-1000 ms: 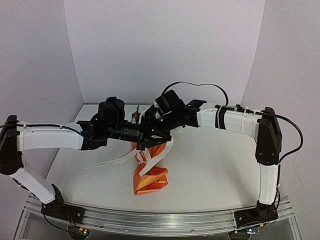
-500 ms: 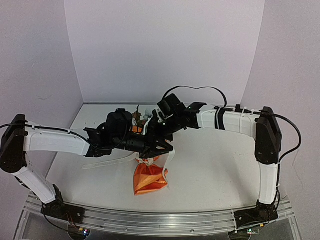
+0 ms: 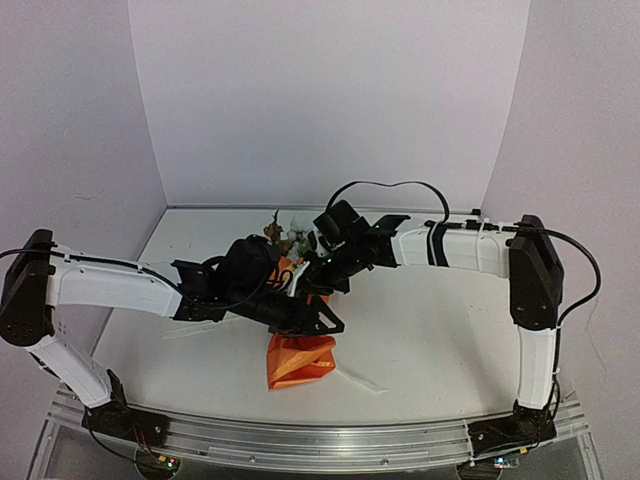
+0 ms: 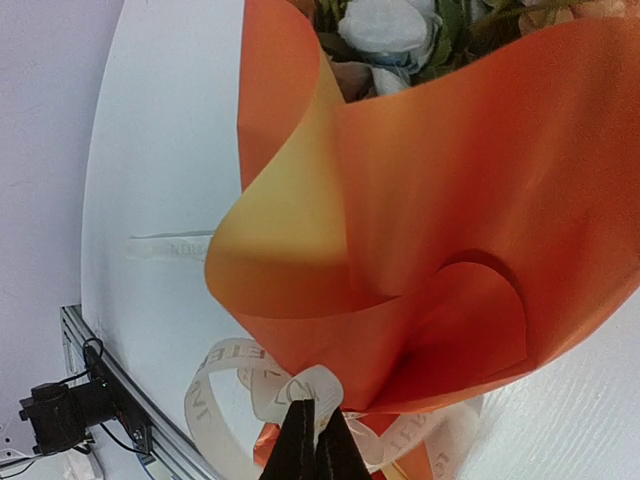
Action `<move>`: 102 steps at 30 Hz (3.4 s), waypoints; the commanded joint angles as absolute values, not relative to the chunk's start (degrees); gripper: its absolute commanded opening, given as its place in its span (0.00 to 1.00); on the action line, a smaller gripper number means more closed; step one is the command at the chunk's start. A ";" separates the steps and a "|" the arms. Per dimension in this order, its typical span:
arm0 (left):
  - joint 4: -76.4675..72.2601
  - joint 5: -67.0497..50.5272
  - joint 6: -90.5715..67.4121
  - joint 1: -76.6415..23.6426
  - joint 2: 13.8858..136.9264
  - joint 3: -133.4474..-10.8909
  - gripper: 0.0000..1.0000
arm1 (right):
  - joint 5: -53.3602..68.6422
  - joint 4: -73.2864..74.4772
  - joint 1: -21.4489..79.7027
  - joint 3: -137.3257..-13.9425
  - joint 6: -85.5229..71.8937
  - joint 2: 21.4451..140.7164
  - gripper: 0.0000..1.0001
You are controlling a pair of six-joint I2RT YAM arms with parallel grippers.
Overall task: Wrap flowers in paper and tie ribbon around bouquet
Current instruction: Cross the half-tied ribbon over the folded bouquet.
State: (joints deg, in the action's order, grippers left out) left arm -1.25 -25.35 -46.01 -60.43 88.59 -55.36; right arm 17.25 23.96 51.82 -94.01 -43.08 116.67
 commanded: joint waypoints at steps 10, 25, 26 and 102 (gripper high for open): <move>10.57 -11.79 -28.56 -47.37 71.64 -51.19 0.48 | 14.13 20.92 54.84 -94.55 -41.85 110.46 0.00; -1.25 -13.72 -24.31 -45.80 74.21 -43.49 0.55 | 17.31 16.96 57.12 -97.72 -46.15 112.52 0.00; -2.83 -14.15 -24.51 -45.79 74.03 -42.83 0.55 | 17.39 16.96 57.26 -98.02 -46.25 112.83 0.00; -12.08 -5.89 -30.77 -45.71 70.80 -33.95 0.00 | 2.57 24.79 64.89 -94.29 -9.47 119.75 0.24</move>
